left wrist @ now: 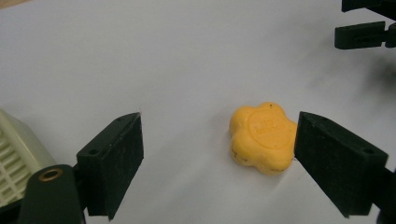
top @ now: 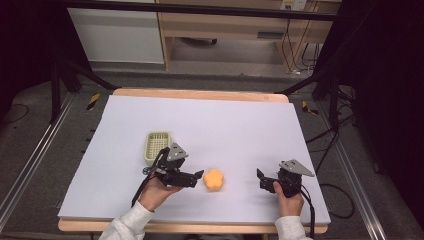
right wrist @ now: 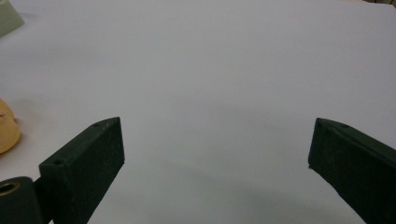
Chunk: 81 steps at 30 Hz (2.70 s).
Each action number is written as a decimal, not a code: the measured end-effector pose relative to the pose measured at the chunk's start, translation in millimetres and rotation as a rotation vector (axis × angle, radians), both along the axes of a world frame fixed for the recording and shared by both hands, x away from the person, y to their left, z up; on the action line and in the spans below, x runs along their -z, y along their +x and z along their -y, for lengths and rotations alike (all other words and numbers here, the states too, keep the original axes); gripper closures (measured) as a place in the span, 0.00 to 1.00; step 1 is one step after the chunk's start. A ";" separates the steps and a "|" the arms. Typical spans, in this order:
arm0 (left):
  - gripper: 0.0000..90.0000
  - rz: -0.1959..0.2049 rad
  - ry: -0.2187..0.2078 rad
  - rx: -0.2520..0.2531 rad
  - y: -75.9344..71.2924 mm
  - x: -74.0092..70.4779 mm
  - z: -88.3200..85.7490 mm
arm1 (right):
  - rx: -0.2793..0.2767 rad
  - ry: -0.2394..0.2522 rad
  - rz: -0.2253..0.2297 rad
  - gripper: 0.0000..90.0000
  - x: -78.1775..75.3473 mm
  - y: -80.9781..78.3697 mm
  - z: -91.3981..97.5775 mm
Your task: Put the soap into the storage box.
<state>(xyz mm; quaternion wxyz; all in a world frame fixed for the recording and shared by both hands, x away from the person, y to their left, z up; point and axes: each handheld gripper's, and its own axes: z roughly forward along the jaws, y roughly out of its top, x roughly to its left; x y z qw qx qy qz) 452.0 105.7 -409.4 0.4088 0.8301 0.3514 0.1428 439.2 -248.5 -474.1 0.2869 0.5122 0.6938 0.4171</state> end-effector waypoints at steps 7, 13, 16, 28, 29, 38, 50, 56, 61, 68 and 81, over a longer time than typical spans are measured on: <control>0.17 -0.011 0.018 0.025 1.5 3.8 8.0 | 0.000 0.001 -0.002 0.05 -0.1 0.1 0.3; 0.17 -0.021 0.033 0.054 2.1 7.7 18.7 | 0.000 0.001 -0.002 0.05 0.1 0.3 0.4; 0.16 -0.024 0.051 0.072 1.8 10.9 23.9 | 0.002 0.001 -0.001 0.05 0.1 0.4 0.7; 0.15 -0.047 0.085 0.120 2.1 19.7 39.6 | 0.002 0.005 -0.005 0.05 0.5 1.4 0.7; 0.15 -0.050 0.088 0.124 2.5 20.3 41.0 | 0.002 0.004 -0.004 0.05 0.5 1.4 0.7; 0.14 -0.060 0.127 0.154 3.7 25.4 53.0 | 0.003 0.004 -0.005 0.05 0.6 1.5 1.0; 0.13 -0.086 0.189 0.173 9.5 32.9 64.8 | 0.006 0.007 -0.008 0.05 0.7 1.8 1.8; 0.15 -0.096 0.223 0.180 12.1 37.0 68.4 | 0.007 0.010 -0.011 0.05 1.0 2.0 1.5; 0.16 -0.102 0.236 0.182 14.2 39.1 71.4 | 0.007 0.013 -0.011 0.05 1.0 2.1 1.7; 0.16 -0.113 0.263 0.191 17.8 43.4 75.0 | 0.005 0.014 -0.012 0.05 1.1 2.1 1.7; 0.21 -0.134 0.288 0.205 20.1 49.7 79.2 | 0.004 0.011 -0.013 0.05 1.2 2.2 1.7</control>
